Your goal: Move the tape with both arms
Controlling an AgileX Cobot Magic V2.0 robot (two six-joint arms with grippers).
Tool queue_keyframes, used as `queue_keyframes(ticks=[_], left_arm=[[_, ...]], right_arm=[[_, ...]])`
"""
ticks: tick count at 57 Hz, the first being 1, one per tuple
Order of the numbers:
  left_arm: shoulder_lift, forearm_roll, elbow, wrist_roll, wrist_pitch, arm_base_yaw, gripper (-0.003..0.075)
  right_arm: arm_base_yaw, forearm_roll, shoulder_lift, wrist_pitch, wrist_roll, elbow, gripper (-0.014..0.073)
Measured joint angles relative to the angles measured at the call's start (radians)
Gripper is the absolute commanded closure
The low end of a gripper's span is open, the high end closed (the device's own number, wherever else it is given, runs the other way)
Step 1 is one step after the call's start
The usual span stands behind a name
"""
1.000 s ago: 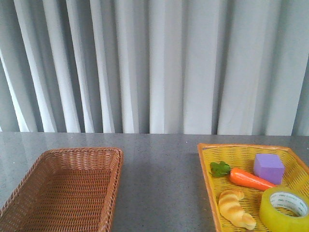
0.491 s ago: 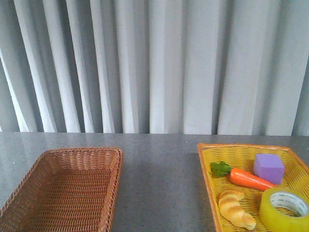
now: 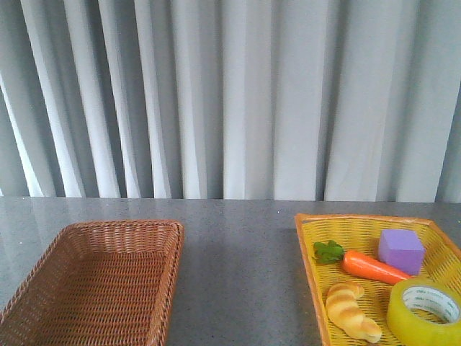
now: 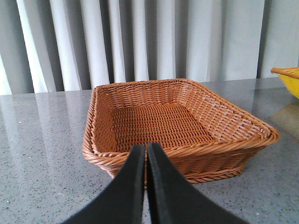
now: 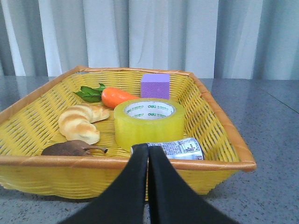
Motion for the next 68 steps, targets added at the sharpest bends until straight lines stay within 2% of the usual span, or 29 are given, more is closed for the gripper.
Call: queue_keyframes(ticks=[20, 26, 37, 50, 57, 68], left_arm=[[0.000, 0.000, 0.000, 0.000, -0.017, 0.000, 0.0726], [0.000, 0.000, -0.002, 0.000, -0.051, 0.000, 0.0726], [0.000, 0.000, -0.126, -0.001, -0.055, 0.000, 0.0726], [0.163, 0.000, -0.369, -0.001, -0.043, 0.000, 0.0726], [0.311, 0.000, -0.506, -0.001, 0.016, 0.000, 0.0726], [0.517, 0.000, -0.667, 0.001, 0.140, 0.000, 0.0726]], right_arm=[[0.000, 0.008, 0.000, 0.000, 0.006, 0.000, 0.0598], [0.000, 0.064, 0.000, -0.001, 0.030, 0.000, 0.0598], [0.000, 0.136, 0.008, -0.007, 0.066, -0.026, 0.0598], [-0.001, 0.075, 0.152, 0.012, 0.067, -0.237, 0.0598], [-0.001, 0.008, 0.271, 0.098, 0.068, -0.384, 0.0598], [-0.001, -0.014, 0.456, 0.275, 0.069, -0.585, 0.0598]])
